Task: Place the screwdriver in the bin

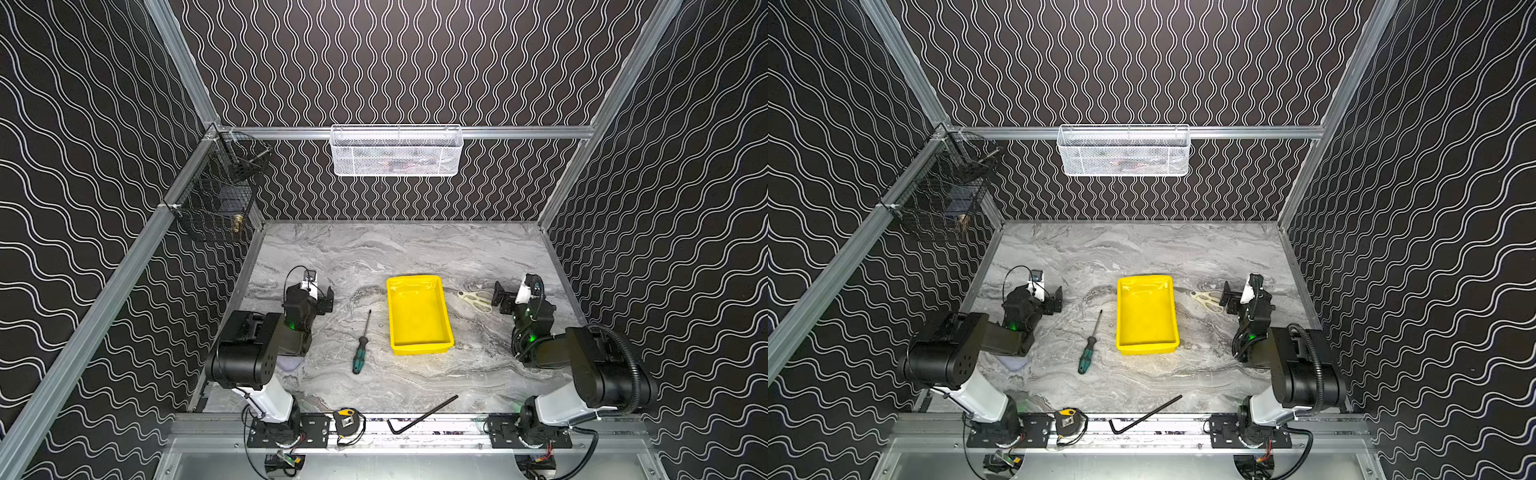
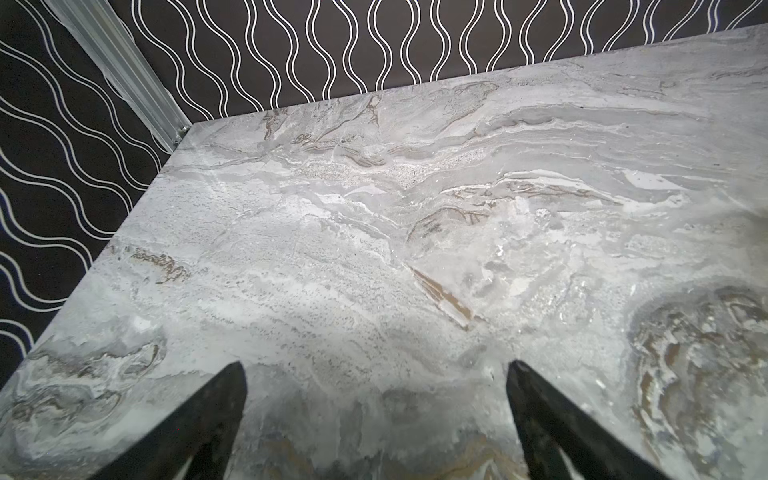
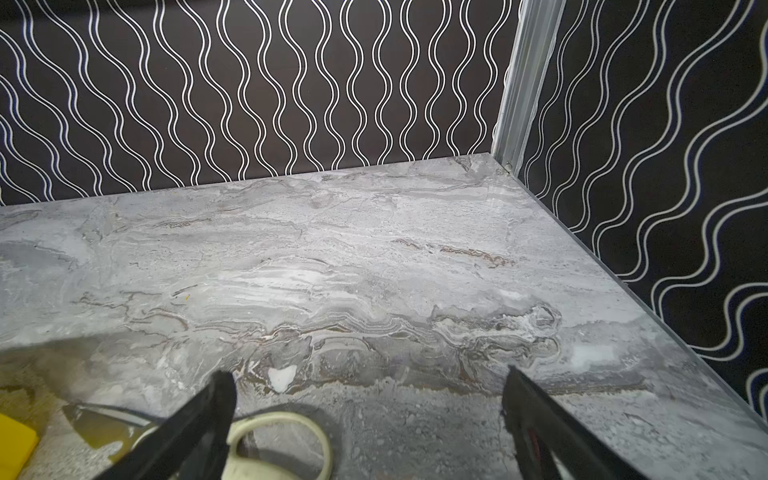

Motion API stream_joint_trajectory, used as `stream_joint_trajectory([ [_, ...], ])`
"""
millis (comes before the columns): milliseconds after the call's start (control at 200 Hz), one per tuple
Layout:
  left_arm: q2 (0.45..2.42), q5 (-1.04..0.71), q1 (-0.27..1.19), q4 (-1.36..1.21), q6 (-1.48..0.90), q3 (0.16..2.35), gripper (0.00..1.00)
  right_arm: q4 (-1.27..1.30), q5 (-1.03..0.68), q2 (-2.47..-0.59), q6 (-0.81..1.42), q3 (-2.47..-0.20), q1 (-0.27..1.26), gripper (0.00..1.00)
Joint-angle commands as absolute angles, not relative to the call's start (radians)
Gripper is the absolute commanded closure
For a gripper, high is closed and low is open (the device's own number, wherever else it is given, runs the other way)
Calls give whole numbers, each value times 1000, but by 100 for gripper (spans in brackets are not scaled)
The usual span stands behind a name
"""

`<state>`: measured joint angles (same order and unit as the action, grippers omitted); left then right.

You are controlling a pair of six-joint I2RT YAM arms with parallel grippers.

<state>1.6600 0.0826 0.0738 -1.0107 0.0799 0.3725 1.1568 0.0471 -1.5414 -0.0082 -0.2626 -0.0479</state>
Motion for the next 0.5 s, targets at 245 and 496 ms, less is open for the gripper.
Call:
stream_joint_trajectory([
  [245, 1658, 80, 71, -1022, 72, 372, 1, 1183, 52, -1542, -6, -264, -48, 0],
  [496, 1657, 74, 69, -1014, 69, 374, 1, 1182, 55, -1542, -6, -264, -48, 0],
])
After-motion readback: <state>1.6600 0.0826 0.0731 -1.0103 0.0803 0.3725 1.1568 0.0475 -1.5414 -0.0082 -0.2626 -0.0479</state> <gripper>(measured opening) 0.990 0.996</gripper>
